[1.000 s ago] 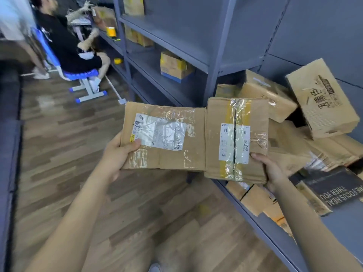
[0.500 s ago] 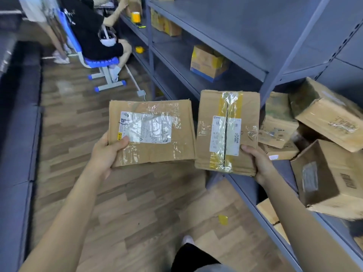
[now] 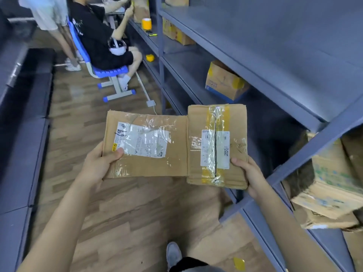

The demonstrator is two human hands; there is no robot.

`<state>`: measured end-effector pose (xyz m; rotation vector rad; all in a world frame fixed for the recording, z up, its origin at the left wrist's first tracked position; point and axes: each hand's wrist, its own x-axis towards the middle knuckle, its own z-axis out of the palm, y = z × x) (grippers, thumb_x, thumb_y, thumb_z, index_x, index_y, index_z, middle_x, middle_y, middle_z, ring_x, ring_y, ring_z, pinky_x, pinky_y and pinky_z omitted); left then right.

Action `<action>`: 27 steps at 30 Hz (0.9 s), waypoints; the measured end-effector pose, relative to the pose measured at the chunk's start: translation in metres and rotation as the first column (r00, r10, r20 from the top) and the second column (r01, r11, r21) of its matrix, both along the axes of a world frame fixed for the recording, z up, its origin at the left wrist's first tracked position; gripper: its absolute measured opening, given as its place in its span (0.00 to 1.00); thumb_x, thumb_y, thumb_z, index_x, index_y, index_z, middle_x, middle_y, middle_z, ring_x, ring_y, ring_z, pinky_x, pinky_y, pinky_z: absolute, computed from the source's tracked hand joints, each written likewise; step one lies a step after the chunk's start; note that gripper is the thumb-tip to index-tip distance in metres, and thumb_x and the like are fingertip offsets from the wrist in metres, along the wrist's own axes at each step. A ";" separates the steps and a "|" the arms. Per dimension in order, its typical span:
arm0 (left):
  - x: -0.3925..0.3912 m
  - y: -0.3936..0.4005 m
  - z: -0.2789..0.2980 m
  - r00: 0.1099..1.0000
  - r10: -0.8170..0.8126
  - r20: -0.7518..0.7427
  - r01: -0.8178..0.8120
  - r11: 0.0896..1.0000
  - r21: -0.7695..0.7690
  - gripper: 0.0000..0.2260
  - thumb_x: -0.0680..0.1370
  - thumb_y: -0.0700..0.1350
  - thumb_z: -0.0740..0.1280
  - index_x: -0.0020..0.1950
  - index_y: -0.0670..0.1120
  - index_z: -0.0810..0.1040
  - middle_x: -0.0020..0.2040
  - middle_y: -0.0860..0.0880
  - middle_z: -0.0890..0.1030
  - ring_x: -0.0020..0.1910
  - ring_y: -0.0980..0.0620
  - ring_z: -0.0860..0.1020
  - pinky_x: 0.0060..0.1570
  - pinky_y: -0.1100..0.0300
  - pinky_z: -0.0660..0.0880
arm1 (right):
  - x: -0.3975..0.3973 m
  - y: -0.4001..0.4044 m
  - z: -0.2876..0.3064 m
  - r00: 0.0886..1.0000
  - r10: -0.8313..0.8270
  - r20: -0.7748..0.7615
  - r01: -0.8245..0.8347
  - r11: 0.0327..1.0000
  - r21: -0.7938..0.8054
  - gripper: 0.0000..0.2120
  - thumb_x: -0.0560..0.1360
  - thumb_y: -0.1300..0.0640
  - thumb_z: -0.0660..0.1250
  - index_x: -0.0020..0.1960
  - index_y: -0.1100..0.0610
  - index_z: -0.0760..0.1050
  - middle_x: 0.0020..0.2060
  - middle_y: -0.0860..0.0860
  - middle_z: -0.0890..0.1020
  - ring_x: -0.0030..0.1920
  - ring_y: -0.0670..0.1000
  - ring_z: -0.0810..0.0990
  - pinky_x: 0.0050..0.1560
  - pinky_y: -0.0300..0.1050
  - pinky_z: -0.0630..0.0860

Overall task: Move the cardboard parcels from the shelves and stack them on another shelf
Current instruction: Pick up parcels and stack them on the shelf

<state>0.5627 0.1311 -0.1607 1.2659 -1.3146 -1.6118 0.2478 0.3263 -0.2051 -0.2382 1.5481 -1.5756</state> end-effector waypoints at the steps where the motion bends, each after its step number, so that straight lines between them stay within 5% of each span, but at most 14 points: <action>1: -0.005 -0.011 0.002 1.000 0.002 0.001 -0.002 1.000 -0.007 0.10 0.75 0.37 0.68 0.48 0.54 0.79 0.42 0.54 0.84 0.42 0.51 0.80 0.46 0.53 0.77 | -0.005 -0.013 0.002 1.000 -0.001 0.011 0.002 1.000 -0.004 0.22 0.66 0.59 0.74 0.59 0.54 0.75 0.50 0.54 0.83 0.46 0.54 0.83 0.35 0.44 0.80; 8: -0.027 -0.090 0.006 1.000 0.001 0.023 -0.001 1.000 -0.023 0.09 0.75 0.38 0.69 0.48 0.53 0.80 0.48 0.48 0.82 0.44 0.49 0.80 0.52 0.50 0.75 | -0.031 -0.093 0.007 1.000 0.014 0.022 -0.014 1.000 -0.006 0.22 0.67 0.58 0.71 0.60 0.52 0.75 0.51 0.53 0.84 0.48 0.54 0.83 0.35 0.46 0.80; 16: -0.050 -0.206 0.006 0.999 0.001 -0.047 -0.003 0.999 -0.033 0.09 0.76 0.37 0.67 0.50 0.51 0.78 0.40 0.55 0.84 0.33 0.60 0.81 0.33 0.66 0.78 | -0.042 -0.191 0.016 0.999 -0.043 -0.033 0.042 0.999 -0.033 0.27 0.65 0.58 0.75 0.62 0.50 0.74 0.53 0.51 0.84 0.50 0.52 0.84 0.41 0.46 0.80; 23: -0.081 -0.339 0.037 0.984 -0.155 -0.086 0.150 0.987 -0.063 0.11 0.75 0.38 0.68 0.54 0.50 0.79 0.48 0.53 0.84 0.42 0.55 0.82 0.43 0.57 0.80 | -0.036 -0.270 0.043 0.980 -0.185 -0.078 0.180 0.981 -0.069 0.22 0.62 0.54 0.72 0.56 0.50 0.77 0.47 0.49 0.85 0.45 0.50 0.84 0.36 0.42 0.79; 27: -0.114 -0.404 0.068 0.949 -0.289 -0.126 0.282 0.957 -0.066 0.10 0.76 0.37 0.66 0.50 0.52 0.79 0.43 0.55 0.84 0.39 0.57 0.82 0.33 0.63 0.80 | -0.039 -0.306 0.072 0.954 -0.268 -0.131 0.258 0.962 -0.092 0.20 0.65 0.55 0.72 0.57 0.51 0.77 0.49 0.50 0.85 0.47 0.51 0.84 0.41 0.47 0.80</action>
